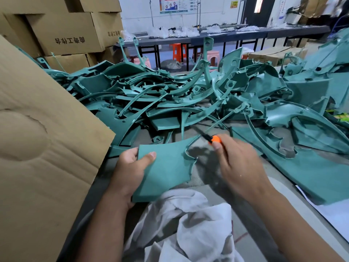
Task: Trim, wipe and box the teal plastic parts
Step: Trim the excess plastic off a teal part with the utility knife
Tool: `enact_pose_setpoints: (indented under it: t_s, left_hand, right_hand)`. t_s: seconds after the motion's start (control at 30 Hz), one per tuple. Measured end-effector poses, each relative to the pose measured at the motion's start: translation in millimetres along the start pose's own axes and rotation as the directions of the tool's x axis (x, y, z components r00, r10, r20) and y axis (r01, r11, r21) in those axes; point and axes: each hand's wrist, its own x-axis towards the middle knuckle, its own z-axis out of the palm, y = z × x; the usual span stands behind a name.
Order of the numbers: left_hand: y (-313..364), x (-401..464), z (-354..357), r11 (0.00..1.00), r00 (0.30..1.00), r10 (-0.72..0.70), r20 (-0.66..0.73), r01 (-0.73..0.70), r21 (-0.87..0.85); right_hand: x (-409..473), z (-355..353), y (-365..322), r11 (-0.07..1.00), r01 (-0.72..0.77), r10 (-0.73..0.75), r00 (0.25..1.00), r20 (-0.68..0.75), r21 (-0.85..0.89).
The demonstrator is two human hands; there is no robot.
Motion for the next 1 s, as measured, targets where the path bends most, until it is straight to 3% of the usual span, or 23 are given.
enact_pose_setpoints:
  t_s: [0.13,0.27,0.5,0.63,0.8,0.9,1.0]
  left_hand:
    - [3.4,-3.0,-0.9,0.976,0.985,-0.159,0.068,0.167,-0.138]
    - [3.1,-1.6,-3.8,0.955,0.963,-0.253,0.091,0.264,-0.137]
    - [4.5,-1.2,-6.8,0.954,0.951,-0.286,0.118,0.295,-0.063]
    - [5.3,-2.1,-10.2,0.954,0.952,-0.294,0.08,0.297,-0.027]
    - [5.0,-0.8,-11.1,0.954,0.953,-0.301,0.032,0.301,0.01]
    - [3.6,-0.5,-10.5,0.966,0.967,-0.256,0.006,0.256,0.041]
    - [3.5,-0.9,-7.9,0.982,0.985,-0.171,-0.005,0.171,0.078]
  right_hand:
    - [0.6,-0.1,-4.6,0.997,0.078,-0.078,0.997,0.014,-0.018]
    - [0.3,-2.0,-1.0,0.998,0.043,-0.043,0.999,-0.003,-0.041]
    - [3.0,-6.4,4.6,0.988,-0.081,0.058,0.983,-0.174,-0.13]
    - [9.2,-18.4,20.4,0.958,-0.251,0.194,0.924,-0.329,-0.139]
    - [5.9,-19.8,15.0,0.942,-0.301,0.197,0.855,-0.48,-0.15]
    - [7.2,-18.3,10.4,0.953,-0.277,0.199,0.873,-0.445,-0.119]
    - [5.6,-16.7,9.6,0.956,-0.266,0.22,0.927,-0.305,-0.12]
